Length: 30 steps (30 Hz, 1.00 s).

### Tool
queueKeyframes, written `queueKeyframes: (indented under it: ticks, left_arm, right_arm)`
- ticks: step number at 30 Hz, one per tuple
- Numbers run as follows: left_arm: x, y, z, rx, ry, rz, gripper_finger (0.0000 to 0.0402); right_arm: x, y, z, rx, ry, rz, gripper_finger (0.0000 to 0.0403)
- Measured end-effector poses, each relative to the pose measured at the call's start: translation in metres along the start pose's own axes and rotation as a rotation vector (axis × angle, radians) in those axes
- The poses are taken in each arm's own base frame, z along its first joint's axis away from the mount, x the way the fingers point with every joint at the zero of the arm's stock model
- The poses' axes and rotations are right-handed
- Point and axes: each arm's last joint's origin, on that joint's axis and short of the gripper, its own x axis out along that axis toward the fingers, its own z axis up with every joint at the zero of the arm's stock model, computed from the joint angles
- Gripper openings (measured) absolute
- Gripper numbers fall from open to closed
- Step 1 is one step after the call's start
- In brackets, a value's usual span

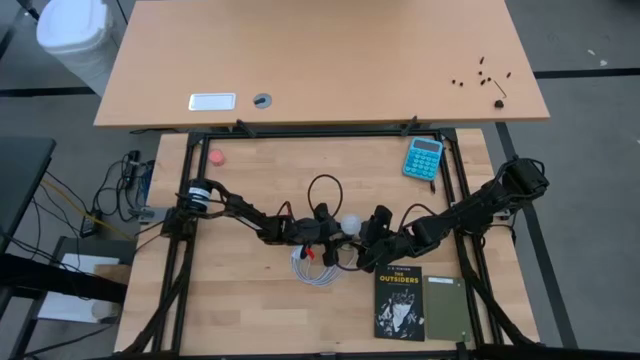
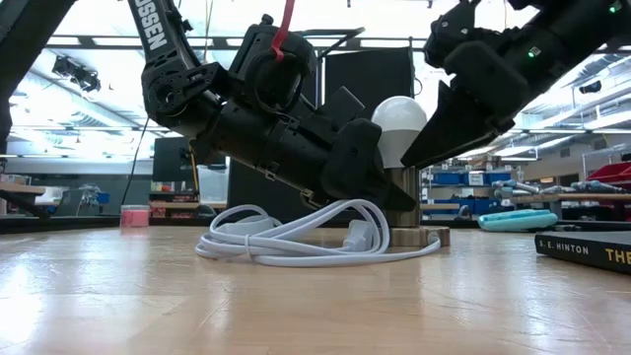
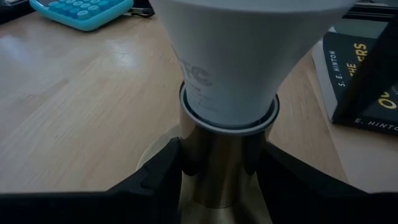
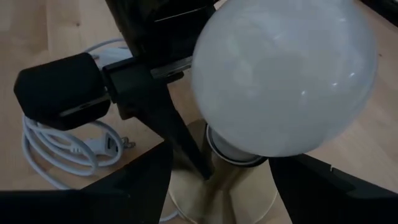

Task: Screw lightbulb
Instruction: Insert the white lightbulb into the silver lamp

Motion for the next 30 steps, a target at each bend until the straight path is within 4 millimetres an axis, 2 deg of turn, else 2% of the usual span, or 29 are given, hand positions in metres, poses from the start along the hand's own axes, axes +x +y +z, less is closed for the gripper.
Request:
queueKeyframes:
  ticks: [15, 23, 27, 30]
  left_arm:
    - [0.0, 0.0, 0.0, 0.001, 0.001, -0.005, 0.0184]
    - [-0.001, -0.004, -0.001, 0.015, 0.014, -0.051, 0.0184]
    - [0.001, 0.002, -0.001, -0.004, 0.006, 0.011, 0.0184]
    - [0.001, 0.002, -0.001, -0.005, 0.005, 0.021, 0.0184]
  right_arm:
    - [0.002, -0.002, 0.003, -0.032, -0.012, 0.009, 0.0274]
    - [-0.016, 0.022, -0.008, 0.025, -0.01, 0.136, 0.0272]
    - [-0.036, 0.047, -0.009, 0.023, -0.058, 0.321, 0.0272]
    - [-0.044, 0.054, -0.014, -0.028, -0.113, 0.305, 0.0268]
